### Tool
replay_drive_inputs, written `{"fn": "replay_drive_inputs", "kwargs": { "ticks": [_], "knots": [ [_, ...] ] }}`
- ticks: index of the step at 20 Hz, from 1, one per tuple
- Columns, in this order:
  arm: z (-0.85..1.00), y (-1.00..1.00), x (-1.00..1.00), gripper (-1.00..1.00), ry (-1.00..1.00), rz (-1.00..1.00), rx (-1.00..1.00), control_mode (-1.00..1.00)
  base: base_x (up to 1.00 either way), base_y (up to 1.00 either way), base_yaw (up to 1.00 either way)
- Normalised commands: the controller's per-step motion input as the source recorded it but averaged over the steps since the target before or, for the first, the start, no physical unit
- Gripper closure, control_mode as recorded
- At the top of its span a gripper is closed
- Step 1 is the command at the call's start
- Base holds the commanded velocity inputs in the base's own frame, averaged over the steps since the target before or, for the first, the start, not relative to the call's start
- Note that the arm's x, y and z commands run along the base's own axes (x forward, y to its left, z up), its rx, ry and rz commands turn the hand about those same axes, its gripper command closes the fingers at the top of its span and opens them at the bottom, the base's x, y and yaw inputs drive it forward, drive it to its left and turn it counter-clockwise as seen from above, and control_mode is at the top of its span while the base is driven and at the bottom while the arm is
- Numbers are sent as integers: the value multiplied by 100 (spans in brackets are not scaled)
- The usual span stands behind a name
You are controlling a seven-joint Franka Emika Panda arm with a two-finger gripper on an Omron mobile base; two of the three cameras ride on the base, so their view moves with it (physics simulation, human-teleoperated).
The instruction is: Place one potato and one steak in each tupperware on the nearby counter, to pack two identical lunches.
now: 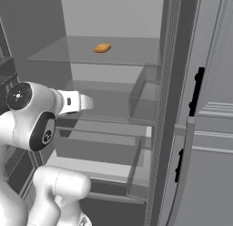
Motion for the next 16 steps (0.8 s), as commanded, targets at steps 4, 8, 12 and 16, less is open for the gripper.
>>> {"fn": "replay_drive_inputs", "kwargs": {
  "ticks": [4, 8, 12, 16],
  "knots": [
    [100, 7, 39, -100, 0, -27, 27, -100, 0, 0, 0],
    [100, 19, 55, -100, 1, -22, 28, -100, 0, 0, 0],
    [100, 8, 64, -100, 22, -3, 33, -100, 0, 0, 0],
    [19, 0, 100, -100, 26, 12, 17, -100, 0, 0, 0]
  ]
}}
